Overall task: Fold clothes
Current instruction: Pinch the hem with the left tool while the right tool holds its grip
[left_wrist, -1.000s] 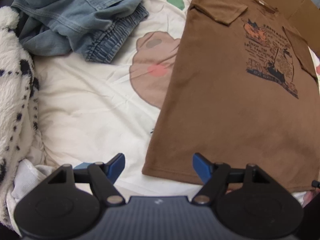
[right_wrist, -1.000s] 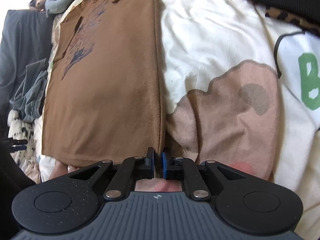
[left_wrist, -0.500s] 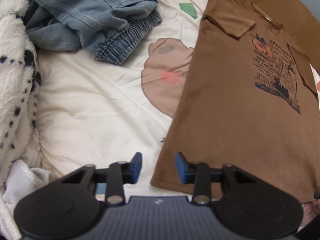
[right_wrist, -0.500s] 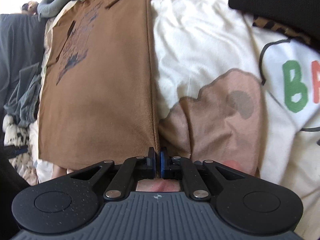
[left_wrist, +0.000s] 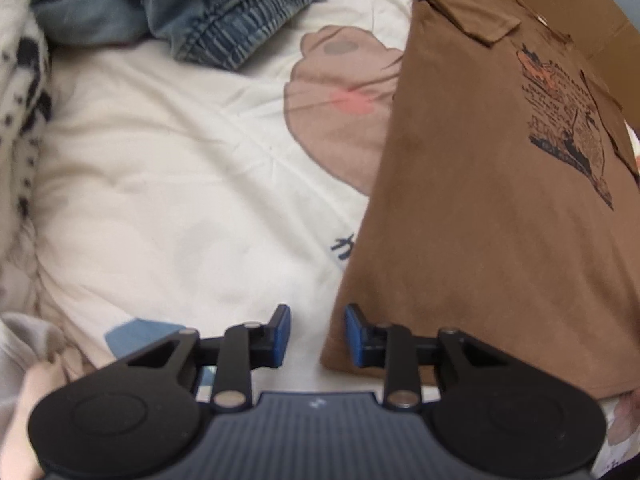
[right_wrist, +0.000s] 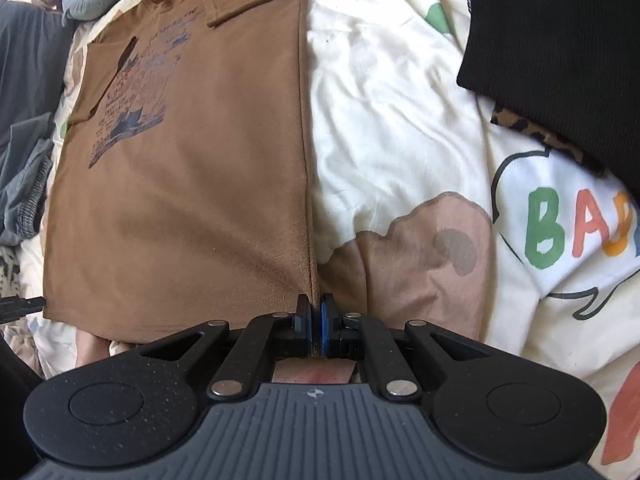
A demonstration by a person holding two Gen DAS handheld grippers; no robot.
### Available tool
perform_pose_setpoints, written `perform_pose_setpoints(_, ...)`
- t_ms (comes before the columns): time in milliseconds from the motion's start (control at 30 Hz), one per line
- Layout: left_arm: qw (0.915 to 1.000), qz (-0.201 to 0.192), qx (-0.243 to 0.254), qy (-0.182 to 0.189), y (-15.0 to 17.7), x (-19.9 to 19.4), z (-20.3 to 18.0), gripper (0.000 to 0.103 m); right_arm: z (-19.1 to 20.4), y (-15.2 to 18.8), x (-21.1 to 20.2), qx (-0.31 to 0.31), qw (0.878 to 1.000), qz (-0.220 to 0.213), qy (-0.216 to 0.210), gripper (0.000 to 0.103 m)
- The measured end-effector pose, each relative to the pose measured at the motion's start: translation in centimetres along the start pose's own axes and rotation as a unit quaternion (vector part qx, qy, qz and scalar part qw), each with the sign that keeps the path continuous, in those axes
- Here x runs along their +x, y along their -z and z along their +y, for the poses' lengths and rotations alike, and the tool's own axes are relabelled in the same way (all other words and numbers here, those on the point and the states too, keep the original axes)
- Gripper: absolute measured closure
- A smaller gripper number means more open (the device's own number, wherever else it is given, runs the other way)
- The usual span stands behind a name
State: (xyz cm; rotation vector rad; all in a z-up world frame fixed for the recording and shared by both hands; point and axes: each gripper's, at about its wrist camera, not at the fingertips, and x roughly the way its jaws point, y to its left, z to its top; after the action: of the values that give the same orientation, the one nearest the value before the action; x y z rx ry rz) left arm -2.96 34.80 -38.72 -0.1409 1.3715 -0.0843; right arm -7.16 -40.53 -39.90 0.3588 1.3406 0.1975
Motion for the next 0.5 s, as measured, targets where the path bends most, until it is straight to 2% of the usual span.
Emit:
perform_pose_setpoints(300, 0.9999, -0.009, -0.001, 0.008, 0.8, 0.9, -0.3, 0.072, 1.1, 0.2, 0.8, 0.002, 1.000, 0.021, 0.020, 0.101)
perform_pose_setpoints(500, 0.9998, -0.009, 0.013, 0.012, 1.5, 0.8, -1.4, 0.088, 1.5, 0.2, 0.9, -0.002, 0.999, 0.028, 0.024, 0.101)
